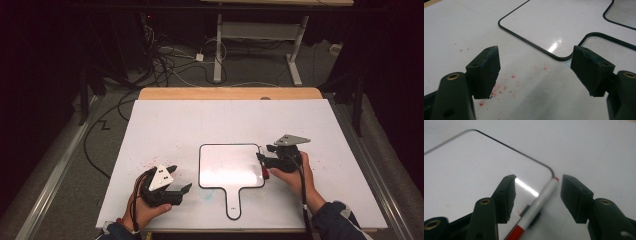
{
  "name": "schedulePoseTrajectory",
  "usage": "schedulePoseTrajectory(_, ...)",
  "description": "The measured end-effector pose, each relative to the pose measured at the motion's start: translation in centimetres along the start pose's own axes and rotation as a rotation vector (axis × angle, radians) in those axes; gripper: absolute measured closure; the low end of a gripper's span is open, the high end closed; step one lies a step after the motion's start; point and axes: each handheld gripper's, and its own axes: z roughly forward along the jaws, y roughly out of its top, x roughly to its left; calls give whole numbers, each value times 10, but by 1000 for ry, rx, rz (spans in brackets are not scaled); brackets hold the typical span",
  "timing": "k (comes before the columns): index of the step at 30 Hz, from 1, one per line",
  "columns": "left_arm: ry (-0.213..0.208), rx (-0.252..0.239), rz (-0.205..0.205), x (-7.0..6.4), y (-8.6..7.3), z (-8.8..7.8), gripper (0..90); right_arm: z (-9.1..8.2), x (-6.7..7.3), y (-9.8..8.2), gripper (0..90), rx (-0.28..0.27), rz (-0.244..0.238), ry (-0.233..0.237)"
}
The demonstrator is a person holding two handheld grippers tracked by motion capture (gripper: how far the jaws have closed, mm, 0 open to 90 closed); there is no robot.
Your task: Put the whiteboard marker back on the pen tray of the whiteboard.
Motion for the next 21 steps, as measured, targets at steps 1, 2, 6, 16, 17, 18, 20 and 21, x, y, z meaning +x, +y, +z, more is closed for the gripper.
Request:
schedulePoseTrajectory(1,5,2,3,0,0,0,226,-5,2,1,447,-20,-34,1)
schedulePoseTrajectory(2,10,3,5,0,0,0,224,-11,3,3,432,-36,-71,-12)
schedulePoseTrajectory(6,24,5,8,-1,-1,-1,224,-36,5,4,398,-110,-143,-19)
schedulePoseTrajectory(16,62,21,31,-2,-1,1,208,-86,5,-17,329,-178,-240,-49)
schedulePoseTrajectory(17,67,23,39,-2,0,1,205,-90,5,-20,320,-187,-237,-47)
schedulePoseTrajectory(18,70,22,40,-3,0,2,203,-93,4,-24,313,-203,-236,-44)
schedulePoseTrajectory(20,77,24,46,-4,0,2,202,-97,4,-29,290,-211,-237,-51)
schedulePoseTrajectory(21,78,23,51,-4,0,2,202,-99,3,-33,281,-219,-228,-69)
